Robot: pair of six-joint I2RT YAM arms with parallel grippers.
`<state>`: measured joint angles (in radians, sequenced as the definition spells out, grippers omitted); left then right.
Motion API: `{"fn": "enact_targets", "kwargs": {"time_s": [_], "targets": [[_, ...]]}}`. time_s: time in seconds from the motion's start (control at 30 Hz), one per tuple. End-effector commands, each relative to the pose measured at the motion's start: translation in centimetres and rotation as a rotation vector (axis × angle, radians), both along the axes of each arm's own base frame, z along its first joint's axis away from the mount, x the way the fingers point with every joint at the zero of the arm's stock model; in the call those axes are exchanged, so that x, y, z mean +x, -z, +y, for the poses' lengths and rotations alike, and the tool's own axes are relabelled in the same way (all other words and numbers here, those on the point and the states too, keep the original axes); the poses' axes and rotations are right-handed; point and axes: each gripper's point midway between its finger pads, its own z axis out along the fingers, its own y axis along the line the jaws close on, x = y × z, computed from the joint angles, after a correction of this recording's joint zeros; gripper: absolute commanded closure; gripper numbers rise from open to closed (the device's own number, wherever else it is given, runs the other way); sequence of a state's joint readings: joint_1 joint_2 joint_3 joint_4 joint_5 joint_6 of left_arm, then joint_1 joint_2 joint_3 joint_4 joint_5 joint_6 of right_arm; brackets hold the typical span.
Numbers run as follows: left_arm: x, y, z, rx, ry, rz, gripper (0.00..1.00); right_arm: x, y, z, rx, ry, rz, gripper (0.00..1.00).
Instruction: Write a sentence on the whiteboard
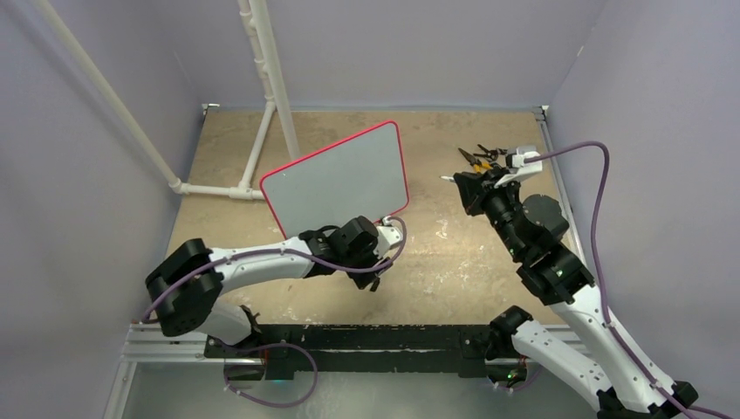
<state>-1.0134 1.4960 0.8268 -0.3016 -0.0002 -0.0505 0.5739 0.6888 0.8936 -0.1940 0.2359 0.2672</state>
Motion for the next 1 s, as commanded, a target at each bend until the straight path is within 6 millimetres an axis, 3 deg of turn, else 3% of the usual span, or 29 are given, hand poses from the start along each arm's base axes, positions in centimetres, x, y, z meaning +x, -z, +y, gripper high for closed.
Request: {"fn": "enact_targets", "kwargs": {"time_s": [0.0,0.13,0.3,0.43,0.57,0.63,0.77,0.97], "targets": [[2.6,-8.3,-2.4,-0.26,-0.054,-0.131,0.35,-0.7,-2.1,0.6,0.088,-0.045,-0.083,1.0],[5.3,-14.9,-2.2,-0.4,-0.123,-0.224,0.33,-1.3,-2.5,1.6,0.096,-0.115,-0.122,1.0],[8.6,-22.5,-0.4,-0.496,-0.227,-0.366,0.33,-2.2,-2.7,3.9,0.075,-0.258,-0.217,1.0],[10.8,-26.7,2.0,-0.499,-0.315,-0.468,0.32,-2.9,-2.8,5.9,0.076,-0.378,-0.292,1.0],[14.7,-28.7,7.3,-0.515,-0.464,-0.498,0.32,-3.5,-2.9,7.8,0.086,-0.487,-0.371,1.0],[15.8,-29.5,9.5,-0.534,-0.518,-0.513,0.32,-4.0,-3.0,8.6,0.093,-0.535,-0.419,1.0],[16.5,-30.9,13.1,-0.541,-0.605,-0.552,0.32,-3.8,-2.8,9.6,0.101,-0.577,-0.465,1.0],[16.4,-30.4,18.1,-0.53,-0.744,-0.572,0.31,-3.3,-2.2,12.3,0.121,-0.644,-0.494,1.0]]}}
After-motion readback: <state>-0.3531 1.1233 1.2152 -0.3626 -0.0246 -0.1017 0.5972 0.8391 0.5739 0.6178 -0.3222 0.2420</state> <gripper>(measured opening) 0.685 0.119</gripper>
